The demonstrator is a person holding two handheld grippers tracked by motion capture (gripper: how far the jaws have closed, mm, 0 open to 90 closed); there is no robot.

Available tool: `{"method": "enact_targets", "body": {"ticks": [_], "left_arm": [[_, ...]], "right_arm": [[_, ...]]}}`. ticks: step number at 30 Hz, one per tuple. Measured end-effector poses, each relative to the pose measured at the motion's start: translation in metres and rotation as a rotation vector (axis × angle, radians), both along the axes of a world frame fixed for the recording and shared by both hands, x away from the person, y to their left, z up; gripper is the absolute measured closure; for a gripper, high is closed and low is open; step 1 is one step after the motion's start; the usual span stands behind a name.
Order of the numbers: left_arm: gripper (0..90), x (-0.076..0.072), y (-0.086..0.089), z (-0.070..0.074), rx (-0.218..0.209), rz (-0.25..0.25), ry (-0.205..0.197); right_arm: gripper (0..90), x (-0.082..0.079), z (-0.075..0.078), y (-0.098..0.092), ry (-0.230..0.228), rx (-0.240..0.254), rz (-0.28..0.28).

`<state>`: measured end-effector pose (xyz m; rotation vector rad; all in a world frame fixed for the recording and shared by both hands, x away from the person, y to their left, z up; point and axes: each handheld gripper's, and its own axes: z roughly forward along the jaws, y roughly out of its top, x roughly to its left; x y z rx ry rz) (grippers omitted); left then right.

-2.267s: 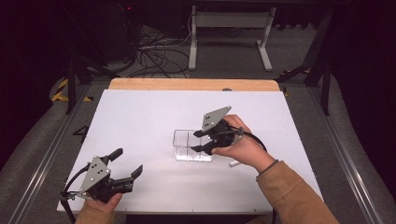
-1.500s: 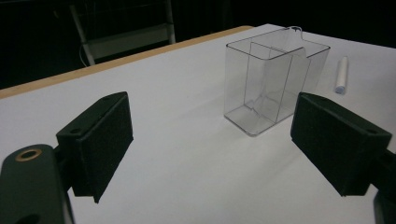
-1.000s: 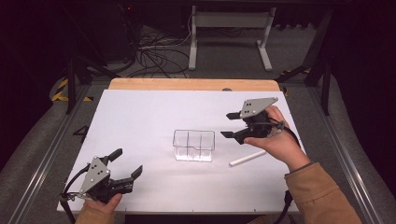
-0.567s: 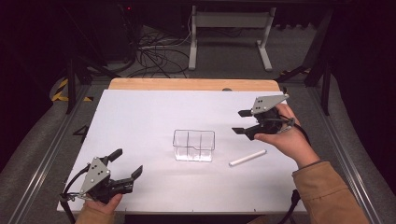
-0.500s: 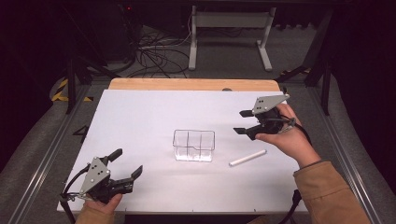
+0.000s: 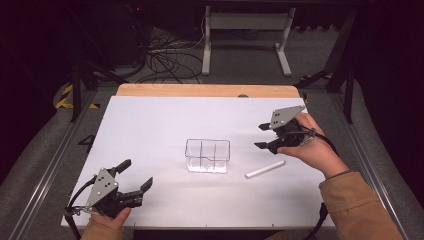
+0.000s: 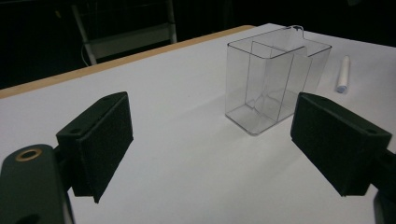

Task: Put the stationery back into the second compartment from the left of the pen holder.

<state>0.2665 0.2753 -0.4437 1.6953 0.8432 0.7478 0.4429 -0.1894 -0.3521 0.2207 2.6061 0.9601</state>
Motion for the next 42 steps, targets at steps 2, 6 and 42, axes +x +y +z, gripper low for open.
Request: {"method": "enact_targets", "body": {"ticks": [2, 6, 42], "left_arm": [[13.7, 0.0, 0.0, 0.0, 0.001, 0.001, -0.001], [13.7, 0.0, 0.0, 0.0, 0.001, 0.001, -0.001], [13.7, 0.0, 0.0, 0.0, 0.003, -0.001, 0.0]], "right_arm": [[39.8, 0.0, -0.002, 0.002, -0.001, -0.033, 0.027], [40.5, 0.0, -0.008, 0.004, -0.001, -0.091, 0.047], [51.7, -0.002, -0.059, 0.009, 0.143, -0.412, 0.182]]}}
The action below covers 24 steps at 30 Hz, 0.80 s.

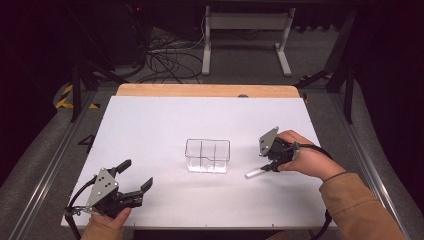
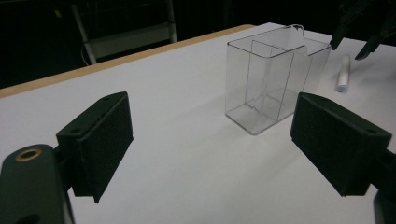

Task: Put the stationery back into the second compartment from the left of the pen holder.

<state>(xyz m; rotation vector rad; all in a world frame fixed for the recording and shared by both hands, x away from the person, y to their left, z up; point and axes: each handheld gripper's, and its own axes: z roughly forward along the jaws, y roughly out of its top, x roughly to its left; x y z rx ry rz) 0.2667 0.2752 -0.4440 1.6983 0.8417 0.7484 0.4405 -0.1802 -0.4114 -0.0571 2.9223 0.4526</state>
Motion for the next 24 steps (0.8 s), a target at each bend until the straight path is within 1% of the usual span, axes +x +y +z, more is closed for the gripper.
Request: {"method": "enact_targets", "body": {"ticks": [3, 7, 13, 14, 21, 24], "left_arm": [[13.7, 0.0, 0.0, 0.0, 0.0, -0.001, 0.001], [13.7, 0.0, -0.001, 0.0, 0.0, -0.001, 0.002], [13.7, 0.0, 0.0, 0.0, 0.003, 0.001, 0.0], [13.7, 0.0, -0.001, 0.0, 0.001, -0.001, 0.004], [13.7, 0.0, -0.001, 0.0, 0.0, -0.002, 0.005], [13.7, 0.0, -0.001, -0.001, -0.003, -0.001, 0.006]], "right_arm": [[53.3, -0.001, -0.003, 0.0, 0.006, -0.016, 0.011], [54.1, -0.002, -0.008, 0.0, 0.007, -0.057, 0.036], [56.3, -0.001, -0.014, 0.0, 0.001, -0.085, 0.07], [57.0, -0.001, -0.015, 0.0, 0.006, -0.091, 0.075], [65.5, -0.001, -0.019, 0.002, 0.003, -0.122, 0.123], [68.6, -0.001, -0.021, 0.003, 0.003, -0.147, 0.143]]}}
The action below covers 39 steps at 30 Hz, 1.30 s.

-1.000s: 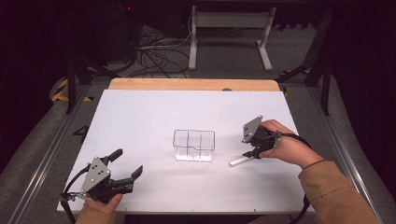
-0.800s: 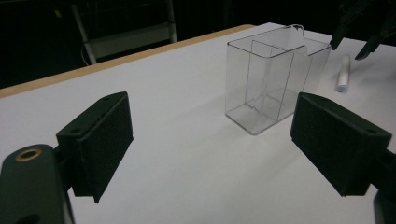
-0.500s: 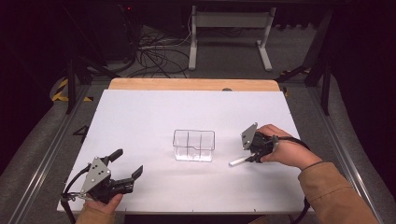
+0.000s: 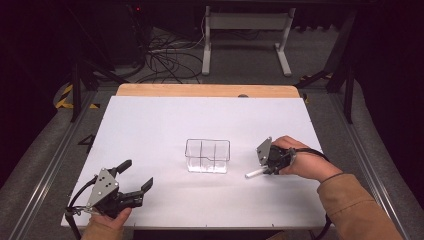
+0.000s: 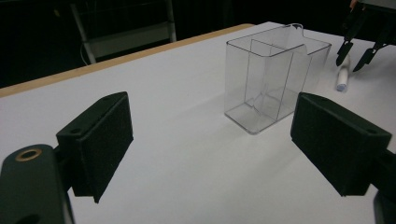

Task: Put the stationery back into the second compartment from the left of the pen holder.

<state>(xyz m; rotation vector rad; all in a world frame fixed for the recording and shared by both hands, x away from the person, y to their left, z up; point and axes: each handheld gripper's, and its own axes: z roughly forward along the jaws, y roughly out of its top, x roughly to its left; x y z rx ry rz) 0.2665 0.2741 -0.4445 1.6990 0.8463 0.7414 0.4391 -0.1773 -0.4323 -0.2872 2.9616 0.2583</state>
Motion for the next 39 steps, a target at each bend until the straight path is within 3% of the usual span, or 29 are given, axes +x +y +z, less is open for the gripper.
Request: {"method": "enact_targets", "body": {"ticks": [11, 15, 35, 39], "left_arm": [[13.7, 0.0, 0.0, 0.0, 0.004, -0.003, -0.001], [13.7, 0.001, 0.001, 0.0, 0.007, -0.003, -0.002], [13.7, 0.0, 0.0, 0.0, 0.005, -0.001, -0.002], [13.7, 0.0, 0.0, 0.0, 0.001, 0.0, -0.002]], "right_arm": [[78.1, 0.001, -0.007, 0.004, -0.012, -0.067, 0.081], [78.7, 0.001, -0.007, 0.005, -0.018, -0.069, 0.092], [78.9, -0.006, 0.007, 0.003, -0.042, -0.01, 0.096], [78.9, -0.007, 0.013, 0.001, -0.051, 0.025, 0.082]]}}
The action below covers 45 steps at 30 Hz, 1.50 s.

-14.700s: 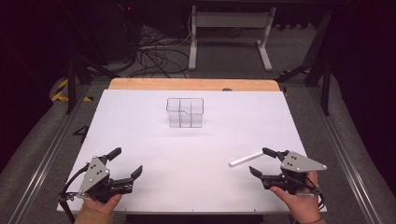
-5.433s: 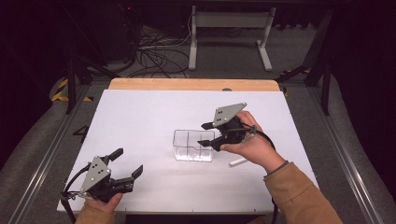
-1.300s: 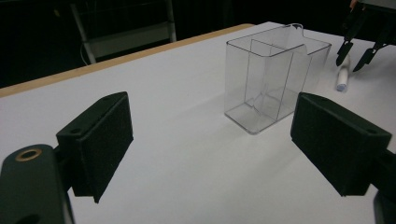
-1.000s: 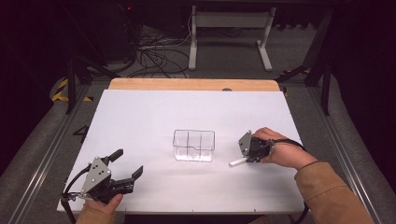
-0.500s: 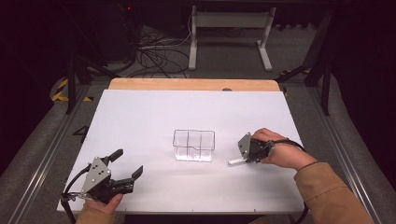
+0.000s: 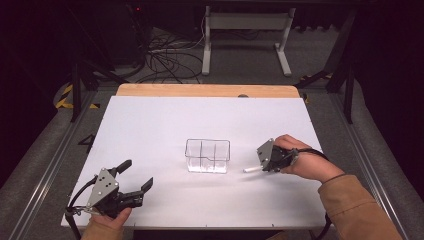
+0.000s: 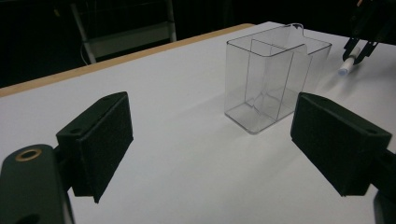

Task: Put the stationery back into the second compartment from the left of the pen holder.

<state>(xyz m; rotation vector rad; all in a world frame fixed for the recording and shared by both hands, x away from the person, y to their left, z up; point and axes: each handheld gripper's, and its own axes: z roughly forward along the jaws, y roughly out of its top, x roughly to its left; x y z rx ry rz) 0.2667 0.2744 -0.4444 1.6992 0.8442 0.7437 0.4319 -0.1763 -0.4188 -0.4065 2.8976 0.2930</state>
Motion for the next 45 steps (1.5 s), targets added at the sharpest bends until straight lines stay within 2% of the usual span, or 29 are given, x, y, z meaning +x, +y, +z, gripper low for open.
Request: {"method": "enact_targets", "body": {"ticks": [6, 15, 20, 32, 38, 43, 45], "left_arm": [[13.7, 0.0, 0.0, 0.0, 0.001, 0.0, -0.001], [13.7, 0.0, 0.0, 0.0, -0.001, 0.002, -0.002], [13.7, 0.0, 0.0, 0.0, -0.001, 0.003, -0.002], [13.7, 0.0, 0.001, 0.0, -0.003, 0.006, -0.004], [13.7, 0.0, 0.001, 0.0, -0.003, 0.007, -0.004], [13.7, 0.0, 0.001, 0.0, -0.004, 0.007, -0.002], [13.7, 0.0, 0.001, 0.0, -0.004, 0.007, -0.003]], "right_arm": [[78.9, -0.001, 0.014, -0.007, -0.015, 0.115, -0.037], [78.9, -0.006, 0.031, -0.015, -0.057, 0.245, -0.11], [78.9, -0.009, 0.039, -0.019, -0.025, 0.347, -0.196], [78.9, -0.019, 0.061, -0.02, 0.001, 0.579, -0.325], [78.9, -0.026, 0.071, -0.016, 0.035, 0.718, -0.401], [78.9, -0.029, 0.076, -0.012, 0.037, 0.785, -0.442], [78.9, -0.029, 0.078, -0.01, 0.025, 0.806, -0.453]]}}
